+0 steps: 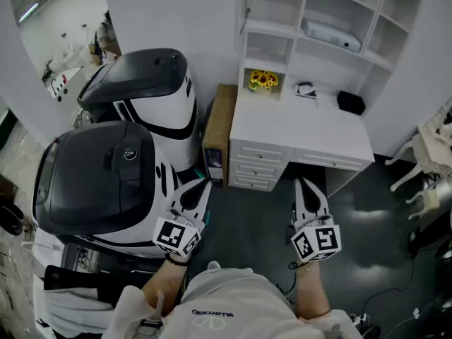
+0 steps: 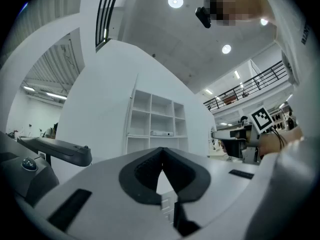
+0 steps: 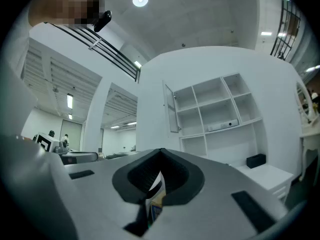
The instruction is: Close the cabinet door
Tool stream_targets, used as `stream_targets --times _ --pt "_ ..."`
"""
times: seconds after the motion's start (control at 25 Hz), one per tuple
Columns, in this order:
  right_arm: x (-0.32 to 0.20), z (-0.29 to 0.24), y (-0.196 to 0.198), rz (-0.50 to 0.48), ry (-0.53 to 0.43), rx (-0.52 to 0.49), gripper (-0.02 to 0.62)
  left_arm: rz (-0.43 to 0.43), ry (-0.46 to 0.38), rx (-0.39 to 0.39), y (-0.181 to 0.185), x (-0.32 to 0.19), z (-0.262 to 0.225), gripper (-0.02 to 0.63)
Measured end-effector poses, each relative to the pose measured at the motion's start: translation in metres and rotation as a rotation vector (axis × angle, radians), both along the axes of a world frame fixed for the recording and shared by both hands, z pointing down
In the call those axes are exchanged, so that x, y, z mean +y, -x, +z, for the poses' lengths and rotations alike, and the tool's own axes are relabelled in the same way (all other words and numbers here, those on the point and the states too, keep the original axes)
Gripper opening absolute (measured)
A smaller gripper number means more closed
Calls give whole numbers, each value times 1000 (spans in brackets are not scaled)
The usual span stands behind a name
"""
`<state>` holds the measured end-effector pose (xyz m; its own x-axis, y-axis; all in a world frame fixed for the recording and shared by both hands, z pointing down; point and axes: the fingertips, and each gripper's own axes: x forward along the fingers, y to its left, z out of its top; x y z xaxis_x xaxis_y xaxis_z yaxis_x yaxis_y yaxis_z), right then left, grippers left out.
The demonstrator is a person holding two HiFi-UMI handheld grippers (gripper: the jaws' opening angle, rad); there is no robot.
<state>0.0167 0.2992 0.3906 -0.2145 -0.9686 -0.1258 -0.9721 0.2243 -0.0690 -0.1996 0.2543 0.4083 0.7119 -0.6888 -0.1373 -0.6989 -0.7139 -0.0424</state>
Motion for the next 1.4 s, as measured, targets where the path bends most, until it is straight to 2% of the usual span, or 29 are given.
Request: stream_targets --times 0.56,0.8,1.12,1.4 --pt "-15 0 24 -20 -2 -25 11 20 23 18 18 0 6 3" --pt "-32 0 47 -7 0 -11 11 64 40 30 34 2 22 3" --pt "-48 10 79 -11 23 -4 11 66 74 39 59 -7 37 3" --pt "-62 15 85 -20 34 -5 11 59 91 38 64 -18 45 3"
